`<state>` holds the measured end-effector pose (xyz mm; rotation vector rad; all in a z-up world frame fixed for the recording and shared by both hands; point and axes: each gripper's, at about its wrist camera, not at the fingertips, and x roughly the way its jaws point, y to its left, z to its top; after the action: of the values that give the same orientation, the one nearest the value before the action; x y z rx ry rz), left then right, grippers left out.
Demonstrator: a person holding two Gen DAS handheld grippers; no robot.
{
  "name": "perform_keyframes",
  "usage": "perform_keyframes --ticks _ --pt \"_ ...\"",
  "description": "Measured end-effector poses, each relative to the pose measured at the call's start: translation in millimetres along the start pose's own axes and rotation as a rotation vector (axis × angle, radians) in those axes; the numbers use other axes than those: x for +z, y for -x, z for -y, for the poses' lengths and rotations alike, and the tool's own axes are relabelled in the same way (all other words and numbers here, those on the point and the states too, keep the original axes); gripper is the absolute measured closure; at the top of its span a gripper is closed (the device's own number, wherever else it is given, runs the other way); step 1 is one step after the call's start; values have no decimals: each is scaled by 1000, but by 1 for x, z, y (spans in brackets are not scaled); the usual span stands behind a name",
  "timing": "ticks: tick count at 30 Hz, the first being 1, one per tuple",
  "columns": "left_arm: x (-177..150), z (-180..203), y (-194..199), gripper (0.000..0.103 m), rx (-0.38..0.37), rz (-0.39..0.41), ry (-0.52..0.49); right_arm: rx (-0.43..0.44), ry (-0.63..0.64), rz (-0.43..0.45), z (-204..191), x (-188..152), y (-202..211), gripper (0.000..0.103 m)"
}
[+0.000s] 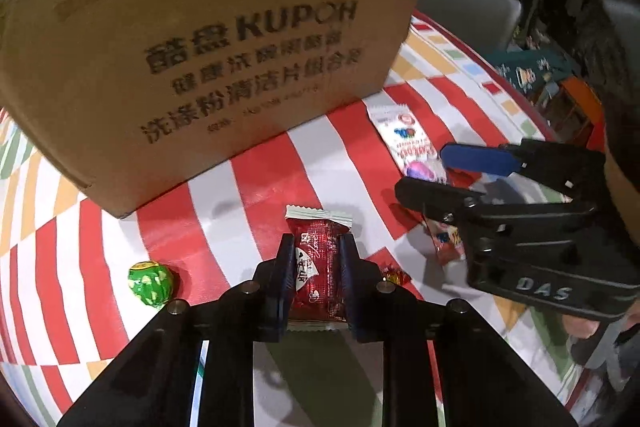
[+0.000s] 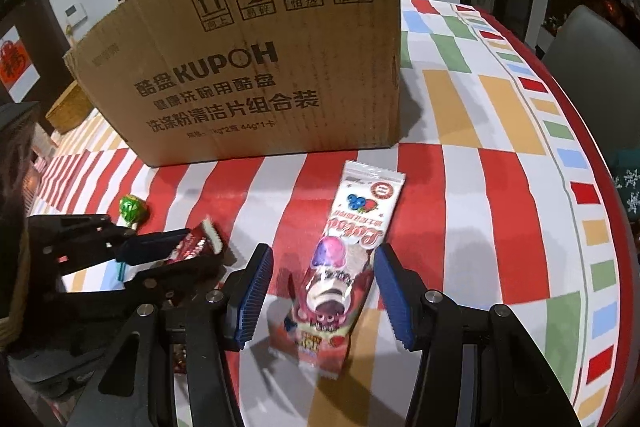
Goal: Organize snacks
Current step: 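Grasp the red wrapped candy with the left tool while the right tool grasps the pink packet, then carry the red candy and pink packet into the box and open both tools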
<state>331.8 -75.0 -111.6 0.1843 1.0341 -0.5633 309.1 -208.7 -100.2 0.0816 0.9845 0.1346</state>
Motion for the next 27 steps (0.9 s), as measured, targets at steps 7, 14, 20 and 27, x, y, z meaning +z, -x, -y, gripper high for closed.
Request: perform_keyframes --ticks 7,14,20,27 --pt "4 -6 10 81 12 29 54 -54 5 -29 -2 5 -12 66" --pt "2 -12 26 81 -32 60 119 -60 5 -17 -3 3 -3 79" --pt "-3 -7 53 84 -33 119 139 -49 6 35 -9 1 25 79" --pt "-5 -4 75 95 -38 163 157 -34 17 110 -18 3 62 79"
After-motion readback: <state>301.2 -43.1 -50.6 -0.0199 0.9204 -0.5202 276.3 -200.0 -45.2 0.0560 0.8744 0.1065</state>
